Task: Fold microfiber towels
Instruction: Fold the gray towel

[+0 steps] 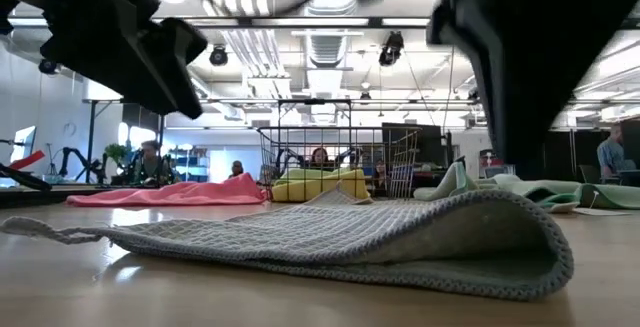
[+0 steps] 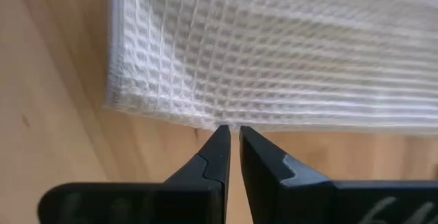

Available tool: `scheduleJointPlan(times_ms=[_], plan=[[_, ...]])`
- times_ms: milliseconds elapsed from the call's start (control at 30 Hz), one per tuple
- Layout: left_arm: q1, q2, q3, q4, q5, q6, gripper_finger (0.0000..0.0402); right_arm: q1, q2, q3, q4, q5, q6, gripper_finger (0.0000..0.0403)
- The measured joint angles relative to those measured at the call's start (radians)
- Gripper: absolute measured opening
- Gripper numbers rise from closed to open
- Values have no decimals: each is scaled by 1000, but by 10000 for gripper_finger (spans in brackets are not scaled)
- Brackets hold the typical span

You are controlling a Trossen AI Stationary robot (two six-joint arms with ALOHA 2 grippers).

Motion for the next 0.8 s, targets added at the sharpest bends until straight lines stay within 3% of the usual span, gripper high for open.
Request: scheduleJointPlan(times_ms=[367, 800], plan=[[-38, 19, 64, -11, 8, 90, 148, 92, -152, -71, 10, 248, 114, 27], [-127, 191, 141, -8, 73, 88, 148, 172, -336, -439, 420, 262, 226, 27]])
